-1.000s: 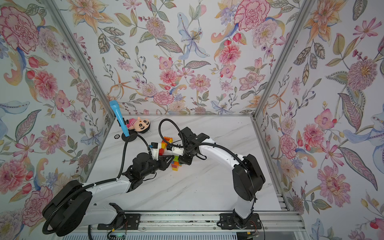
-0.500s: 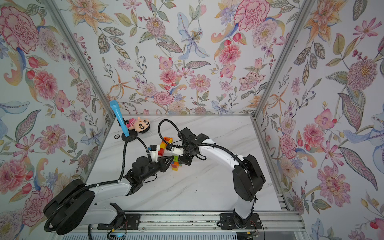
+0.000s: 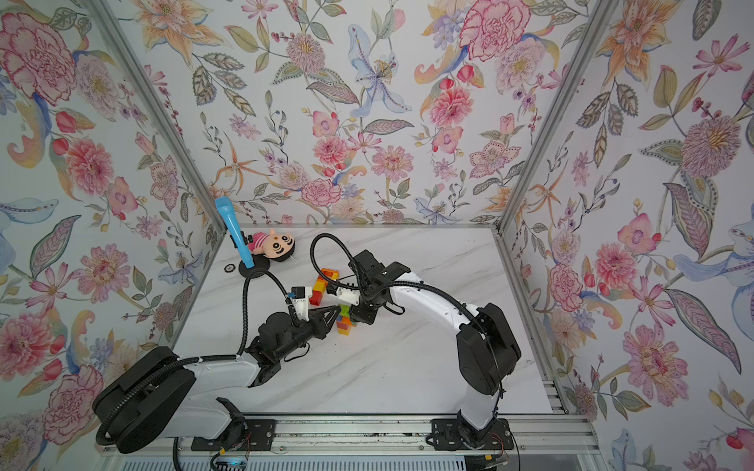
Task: Assemble the letter p with lego
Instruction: Assemble the lego brick with the lego brick.
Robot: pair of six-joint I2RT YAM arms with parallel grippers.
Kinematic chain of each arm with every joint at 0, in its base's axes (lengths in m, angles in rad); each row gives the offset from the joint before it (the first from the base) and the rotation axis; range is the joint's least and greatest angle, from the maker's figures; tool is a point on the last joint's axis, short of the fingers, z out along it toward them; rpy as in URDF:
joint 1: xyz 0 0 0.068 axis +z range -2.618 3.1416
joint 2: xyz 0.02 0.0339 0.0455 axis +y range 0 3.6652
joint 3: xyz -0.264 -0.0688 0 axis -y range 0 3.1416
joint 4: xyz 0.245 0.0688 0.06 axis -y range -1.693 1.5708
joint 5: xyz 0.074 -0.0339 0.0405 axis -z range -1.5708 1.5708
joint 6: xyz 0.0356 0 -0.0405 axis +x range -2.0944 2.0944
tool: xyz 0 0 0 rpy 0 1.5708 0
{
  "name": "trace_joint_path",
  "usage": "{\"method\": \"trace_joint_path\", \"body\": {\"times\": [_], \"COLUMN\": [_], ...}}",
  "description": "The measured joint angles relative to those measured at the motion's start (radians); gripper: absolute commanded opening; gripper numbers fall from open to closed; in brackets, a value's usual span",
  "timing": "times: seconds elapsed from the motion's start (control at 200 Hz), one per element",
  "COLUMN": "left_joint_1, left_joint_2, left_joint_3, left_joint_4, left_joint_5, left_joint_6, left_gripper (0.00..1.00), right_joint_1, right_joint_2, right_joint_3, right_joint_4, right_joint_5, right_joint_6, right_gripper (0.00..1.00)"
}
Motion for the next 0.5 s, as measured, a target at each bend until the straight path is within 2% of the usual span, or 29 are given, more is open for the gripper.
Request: {"method": "trace_joint_path", "body": {"times": [0.5], "left_joint_1": [-0.018], "left_joint_2": [-0.001], "left_joint_3": [-0.002], "left_joint_4": [0.000], "left_joint_5": [-0.038], "left_joint_6": [0.000], "left_gripper": [0.25], "right_joint_1": [0.000], "right_joint_2": [0.000], "right_joint_3": [0.000], "right_joint_4": [0.001], "right_joint_5": [0.000], "right_joint_6": [0.008], "right_gripper": [0.35]}}
